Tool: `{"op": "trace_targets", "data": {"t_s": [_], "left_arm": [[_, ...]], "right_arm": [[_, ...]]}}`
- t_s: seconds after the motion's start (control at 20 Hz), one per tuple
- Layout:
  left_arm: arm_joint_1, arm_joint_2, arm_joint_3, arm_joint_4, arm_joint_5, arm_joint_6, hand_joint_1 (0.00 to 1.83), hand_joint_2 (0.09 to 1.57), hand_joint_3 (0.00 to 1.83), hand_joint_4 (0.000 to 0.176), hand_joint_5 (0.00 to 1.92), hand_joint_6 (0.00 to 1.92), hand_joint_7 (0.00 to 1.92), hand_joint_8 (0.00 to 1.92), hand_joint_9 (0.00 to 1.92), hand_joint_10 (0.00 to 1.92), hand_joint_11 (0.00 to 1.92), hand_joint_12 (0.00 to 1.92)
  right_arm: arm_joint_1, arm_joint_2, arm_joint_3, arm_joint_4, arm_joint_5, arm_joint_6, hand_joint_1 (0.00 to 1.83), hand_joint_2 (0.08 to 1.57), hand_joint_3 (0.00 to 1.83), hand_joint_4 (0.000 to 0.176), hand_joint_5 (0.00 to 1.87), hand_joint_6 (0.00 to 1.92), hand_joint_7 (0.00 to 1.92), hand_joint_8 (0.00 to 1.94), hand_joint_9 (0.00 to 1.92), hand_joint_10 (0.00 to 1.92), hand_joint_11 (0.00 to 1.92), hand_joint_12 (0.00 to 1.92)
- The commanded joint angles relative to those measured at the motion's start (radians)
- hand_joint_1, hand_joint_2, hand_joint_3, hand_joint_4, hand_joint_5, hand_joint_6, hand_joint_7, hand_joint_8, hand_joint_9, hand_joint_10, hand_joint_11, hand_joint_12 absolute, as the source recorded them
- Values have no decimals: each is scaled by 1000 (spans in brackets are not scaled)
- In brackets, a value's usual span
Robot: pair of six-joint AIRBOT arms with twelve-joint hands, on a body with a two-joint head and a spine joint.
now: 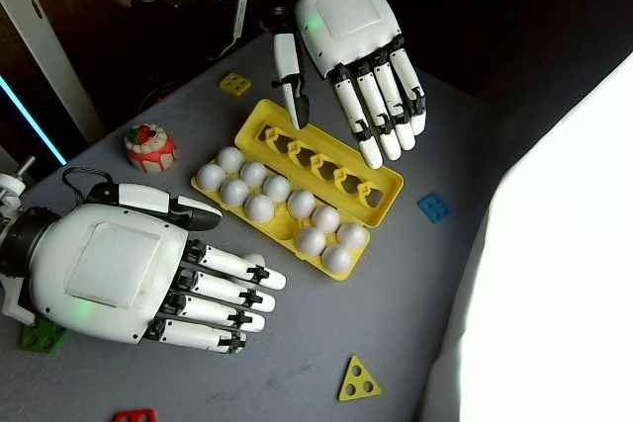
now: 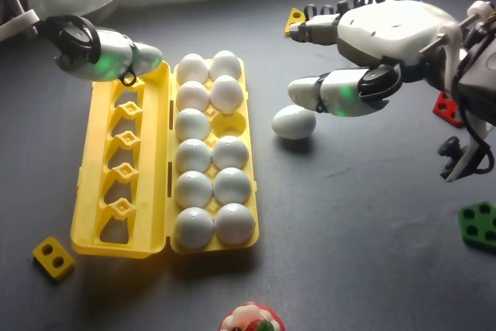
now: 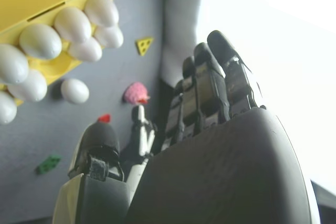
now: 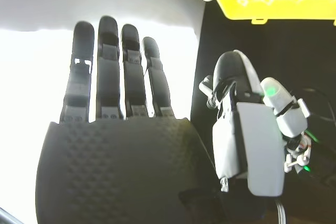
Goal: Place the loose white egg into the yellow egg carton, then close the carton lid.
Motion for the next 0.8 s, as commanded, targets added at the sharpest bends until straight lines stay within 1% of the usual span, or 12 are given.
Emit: {"op": "trace_targets", "data": {"t_s": [0.0, 0.05, 0.1, 0.15, 0.25, 0.3, 0.35, 0.4, 0.45, 0.5, 0.6, 0.75], "left_arm": [[-8, -3, 11, 33, 5, 4, 131, 1321, 0, 31, 147, 20, 202, 1, 240, 5, 0, 925], [-7, -4, 17, 33, 5, 4, 130, 1321, 0, 33, 148, 16, 193, 1, 221, 3, 0, 890], [-6, -5, 22, 33, 5, 4, 130, 1320, 0, 34, 149, 15, 192, 1, 217, 3, 0, 882], [-4, -5, 25, 33, 7, 4, 184, 1311, 0, 40, 186, 27, 207, 6, 233, 9, 0, 881], [4, -5, 33, 33, 16, 4, 151, 1322, 1, 43, 180, 15, 193, 1, 223, 4, 0, 843], [7, -5, 39, 33, 21, 4, 144, 1324, 1, 47, 159, 5, 186, 0, 222, 3, 0, 831], [9, -6, 46, 33, 25, 4, 144, 1324, 1, 45, 149, 2, 186, 0, 231, 6, 0, 861], [9, -7, 53, 33, 27, 4, 172, 1318, 0, 35, 169, 9, 206, 7, 242, 9, 0, 876], [9, -10, 61, 34, 27, 4, 146, 1321, 0, 34, 173, 9, 207, 6, 239, 7, 0, 890], [10, -11, 66, 35, 27, 4, 151, 1322, 0, 33, 160, 3, 206, 4, 234, 4, 0, 882], [24, -12, 69, 63, 29, 4, 192, 1312, 0, 32, 168, 5, 222, 6, 243, 7, 0, 881], [71, -1, 78, 63, 37, 4, 180, 1311, 0, 36, 164, 2, 250, 11, 267, 14, 0, 932]], "right_arm": [[16, 0, 6, -39, 78, 1, 614, 1180, 0, 0, 258, 0, 258, 0, 327, 0, 0, 1067], [15, -7, 9, -39, 85, -1, 671, 1171, 0, 0, 198, 0, 188, 0, 249, 3, 0, 941], [13, -15, 12, -38, 89, -1, 684, 1167, 0, 0, 184, 0, 172, 0, 232, 3, 0, 889], [12, -21, 15, -35, 90, -1, 753, 1138, 0, 0, 190, 4, 157, 2, 215, 3, 0, 877], [9, -39, 27, 4, 88, -15, 861, 1107, 0, 0, 186, 1, 134, 1, 191, 1, 0, 837], [9, -47, 35, 31, 84, -30, 876, 1120, 0, 6, 172, 1, 120, 1, 173, 3, 0, 782], [8, -56, 44, 56, 75, -38, 917, 1114, 0, 14, 161, 0, 114, 0, 153, 0, 0, 739], [7, -63, 53, 81, 60, -41, 953, 1107, 0, 22, 139, 1, 94, 0, 122, 1, 0, 593], [6, -68, 58, 105, 42, -43, 1012, 1086, 0, 33, 149, 4, 105, 1, 131, 5, 0, 531], [6, -71, 60, 112, 31, -43, 1043, 1082, 0, 36, 155, 4, 104, 0, 127, 3, 0, 474], [5, -79, 63, 112, 30, -46, 1058, 1079, 0, 34, 163, 4, 86, 0, 114, 5, 0, 406], [-2, -90, 71, 112, 28, -46, 1076, 1070, 0, 18, 218, 12, 97, 1, 121, 5, 0, 486]]}}
